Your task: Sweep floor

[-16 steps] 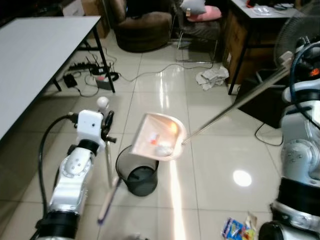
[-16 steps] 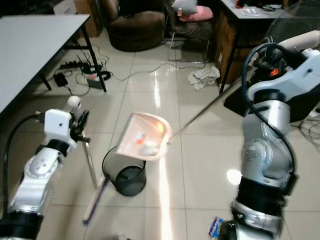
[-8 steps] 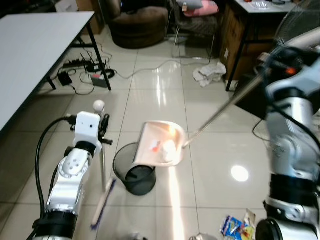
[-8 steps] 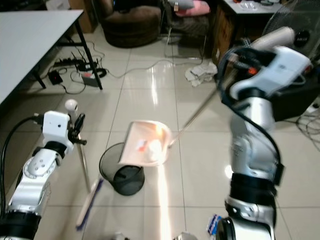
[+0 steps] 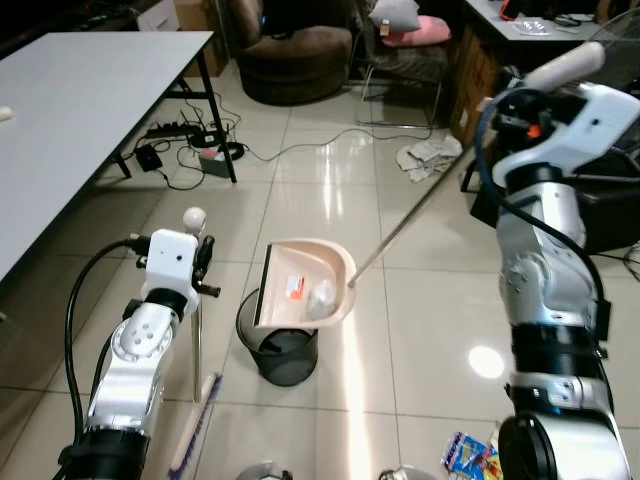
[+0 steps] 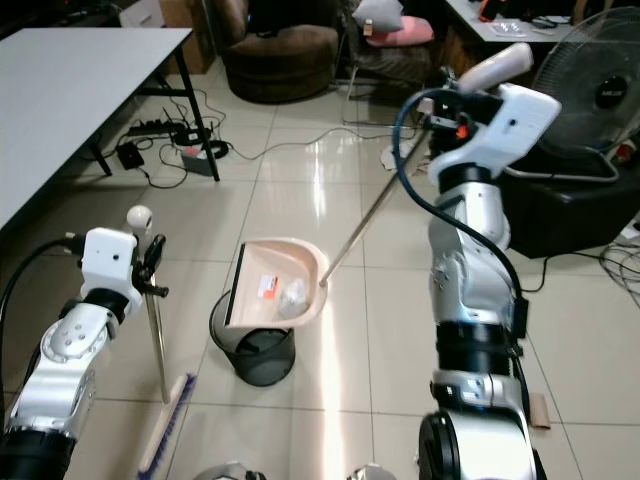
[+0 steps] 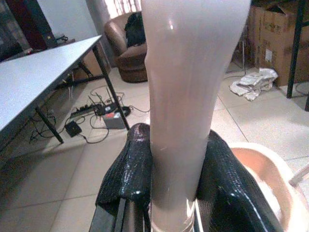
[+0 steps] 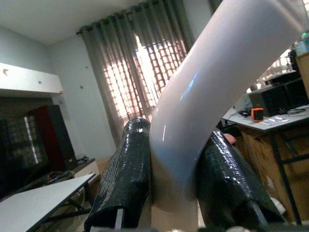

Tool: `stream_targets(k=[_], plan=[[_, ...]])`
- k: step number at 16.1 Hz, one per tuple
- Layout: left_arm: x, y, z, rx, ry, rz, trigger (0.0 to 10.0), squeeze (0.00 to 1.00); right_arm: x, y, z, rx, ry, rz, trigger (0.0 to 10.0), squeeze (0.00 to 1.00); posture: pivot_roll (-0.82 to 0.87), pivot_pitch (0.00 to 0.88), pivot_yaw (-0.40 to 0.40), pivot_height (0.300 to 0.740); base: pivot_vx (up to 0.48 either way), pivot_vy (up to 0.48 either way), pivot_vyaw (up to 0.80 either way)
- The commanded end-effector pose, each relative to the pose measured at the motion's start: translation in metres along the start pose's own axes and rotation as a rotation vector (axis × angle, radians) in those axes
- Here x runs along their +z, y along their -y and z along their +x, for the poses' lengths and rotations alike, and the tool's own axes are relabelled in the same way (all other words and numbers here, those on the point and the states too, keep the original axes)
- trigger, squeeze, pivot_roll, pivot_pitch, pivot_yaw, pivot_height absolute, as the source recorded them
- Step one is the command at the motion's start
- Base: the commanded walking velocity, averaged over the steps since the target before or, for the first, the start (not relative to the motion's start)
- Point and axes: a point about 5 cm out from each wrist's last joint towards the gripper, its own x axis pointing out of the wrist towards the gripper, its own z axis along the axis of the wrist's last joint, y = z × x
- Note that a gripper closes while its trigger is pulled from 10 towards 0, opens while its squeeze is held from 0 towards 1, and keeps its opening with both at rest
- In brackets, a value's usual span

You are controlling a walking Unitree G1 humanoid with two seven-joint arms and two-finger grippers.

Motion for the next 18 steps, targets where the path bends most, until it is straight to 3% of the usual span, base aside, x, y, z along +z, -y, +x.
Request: stream_targets(k=[1,9,10,15,18], plan=[[0.009,-0.006,-0.001,0.013,0.029,0.038,10.0,0.00,0.009,-0.012,0.008,0.059,0.077,0.008,10.0,0.00,0.08,0.095,0.062,0.740,0.000,0.000,0.00],[0.009,-0.012,-0.012,0.024,0.009,0.065,10.0,0.00,-0.010,-0.077,0.021,0.374,0.156,-0.095,10.0,0.00,0.11,0.125,0.062,0.740,0.000,0.000,0.00],[0.010,-0.011,-0.013,0.025,0.005,0.066,10.0,0.00,-0.013,-0.092,0.019,0.448,0.186,-0.115,10.0,0.00,0.11,0.129,0.062,0.740,0.000,0.000,0.00],[0.010,-0.009,-0.014,0.019,0.004,0.071,10.0,0.00,-0.023,-0.122,-0.002,0.623,0.234,-0.184,10.0,0.00,0.11,0.120,0.065,0.740,0.000,0.000,0.00],[0.010,-0.009,-0.014,0.018,0.000,0.073,10.0,0.00,-0.033,-0.146,-0.027,0.786,0.277,-0.234,10.0,0.00,0.11,0.115,0.067,0.740,0.000,0.000,0.00]])
